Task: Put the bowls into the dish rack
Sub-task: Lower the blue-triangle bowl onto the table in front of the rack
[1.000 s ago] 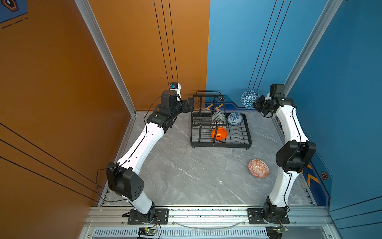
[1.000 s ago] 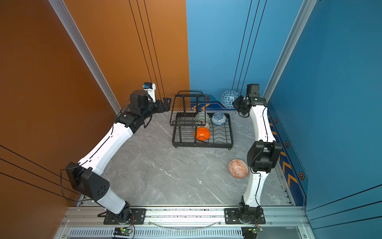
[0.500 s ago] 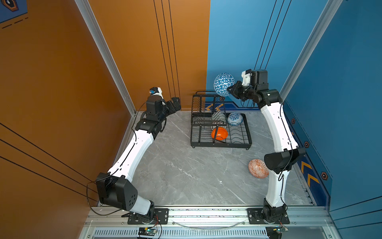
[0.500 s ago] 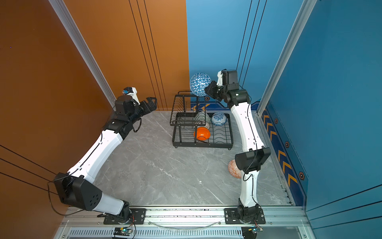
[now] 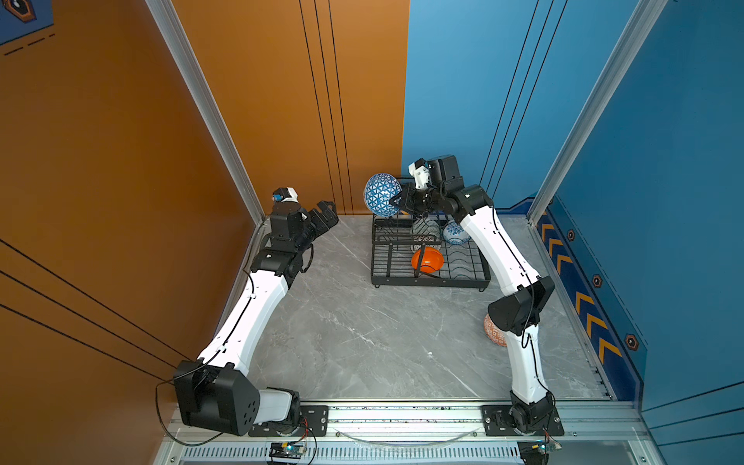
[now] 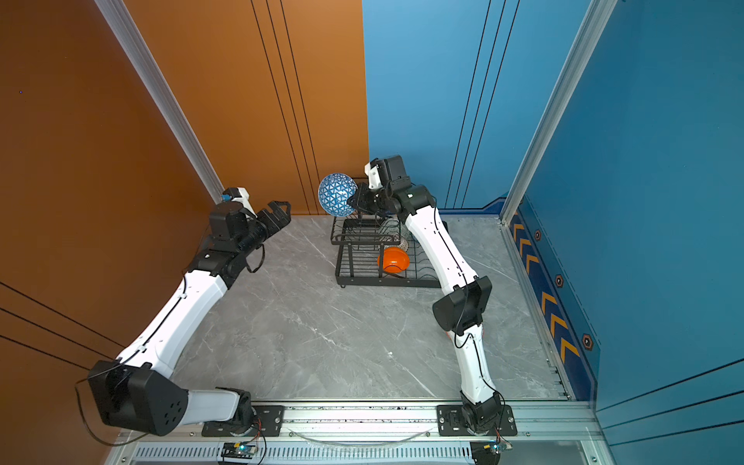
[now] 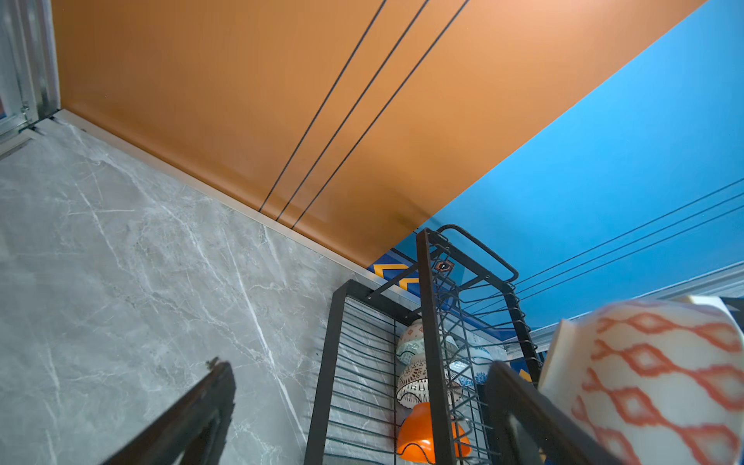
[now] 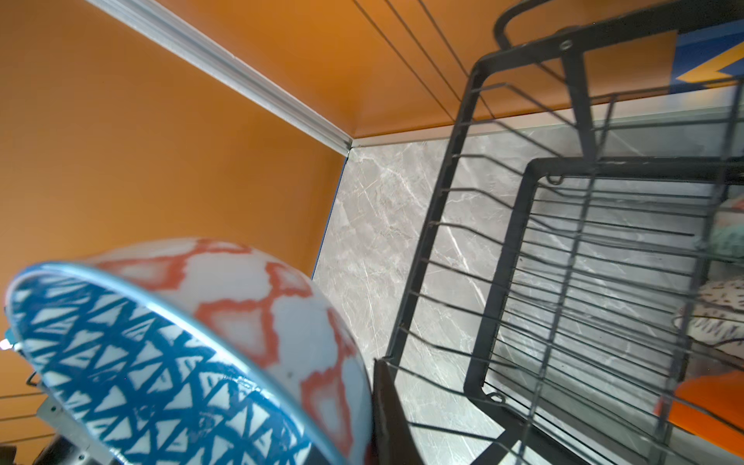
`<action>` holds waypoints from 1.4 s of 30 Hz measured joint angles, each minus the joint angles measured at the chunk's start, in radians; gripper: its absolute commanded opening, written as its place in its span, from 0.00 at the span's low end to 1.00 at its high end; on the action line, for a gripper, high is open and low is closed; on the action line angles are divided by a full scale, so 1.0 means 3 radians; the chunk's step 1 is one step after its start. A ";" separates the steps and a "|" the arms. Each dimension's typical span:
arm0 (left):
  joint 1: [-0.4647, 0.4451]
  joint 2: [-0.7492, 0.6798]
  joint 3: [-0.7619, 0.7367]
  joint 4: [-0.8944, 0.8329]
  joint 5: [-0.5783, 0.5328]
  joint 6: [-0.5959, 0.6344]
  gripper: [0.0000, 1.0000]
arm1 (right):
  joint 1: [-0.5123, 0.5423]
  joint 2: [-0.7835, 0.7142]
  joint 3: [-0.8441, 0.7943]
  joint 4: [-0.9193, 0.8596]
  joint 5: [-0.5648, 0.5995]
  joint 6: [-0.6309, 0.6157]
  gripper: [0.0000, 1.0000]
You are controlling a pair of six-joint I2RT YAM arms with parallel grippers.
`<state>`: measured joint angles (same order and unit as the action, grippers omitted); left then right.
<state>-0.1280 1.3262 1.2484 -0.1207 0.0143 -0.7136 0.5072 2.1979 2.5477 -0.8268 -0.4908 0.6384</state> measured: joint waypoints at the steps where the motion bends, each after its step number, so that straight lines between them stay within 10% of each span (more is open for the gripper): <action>1: 0.0031 -0.0027 -0.0037 -0.0005 -0.0011 -0.0045 0.98 | 0.0050 0.0000 0.0000 -0.0031 -0.0020 -0.0039 0.00; 26: 0.0163 -0.0532 -0.0669 -0.0313 -0.0160 -0.0547 0.98 | 0.0833 0.0070 -0.0200 -0.0966 0.0252 -0.1010 0.00; 42: 0.0153 -0.0656 -0.1110 -0.0497 -0.0169 -0.0885 0.98 | 0.1198 -0.0446 -0.1626 -0.1189 0.1001 -0.1603 0.00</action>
<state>-0.0822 1.1294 0.9154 -0.2699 -0.0364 -0.9791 0.8665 2.0640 2.0598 -1.1835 -0.1905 0.1574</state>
